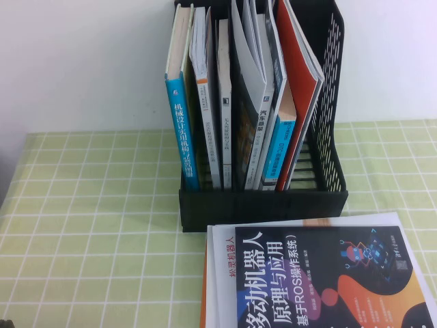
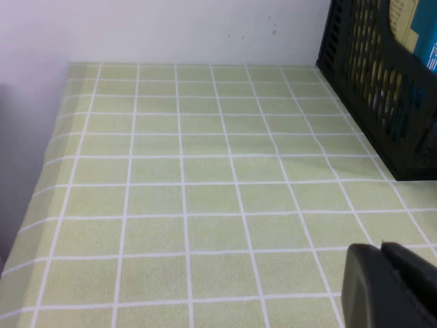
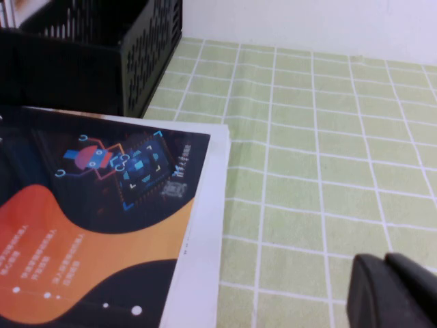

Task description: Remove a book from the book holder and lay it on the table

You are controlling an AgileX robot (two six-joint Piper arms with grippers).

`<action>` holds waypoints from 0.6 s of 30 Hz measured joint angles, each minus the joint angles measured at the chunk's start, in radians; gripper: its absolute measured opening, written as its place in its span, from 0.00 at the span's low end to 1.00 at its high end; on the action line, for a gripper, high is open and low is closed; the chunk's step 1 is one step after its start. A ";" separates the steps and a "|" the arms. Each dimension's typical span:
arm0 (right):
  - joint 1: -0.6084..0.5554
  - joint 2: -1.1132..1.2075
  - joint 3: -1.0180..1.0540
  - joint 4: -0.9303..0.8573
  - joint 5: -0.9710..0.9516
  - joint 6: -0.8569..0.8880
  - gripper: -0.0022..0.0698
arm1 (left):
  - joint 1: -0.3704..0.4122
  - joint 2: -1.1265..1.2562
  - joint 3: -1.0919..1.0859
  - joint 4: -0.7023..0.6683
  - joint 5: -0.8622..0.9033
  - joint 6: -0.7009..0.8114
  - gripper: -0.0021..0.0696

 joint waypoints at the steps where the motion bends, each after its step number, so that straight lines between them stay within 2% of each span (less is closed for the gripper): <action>1: 0.000 0.000 0.000 0.000 0.000 0.000 0.03 | 0.000 0.000 0.000 0.000 0.000 0.000 0.03; 18: 0.000 0.000 0.000 0.000 0.000 0.000 0.03 | 0.000 0.000 0.001 0.000 0.000 0.007 0.03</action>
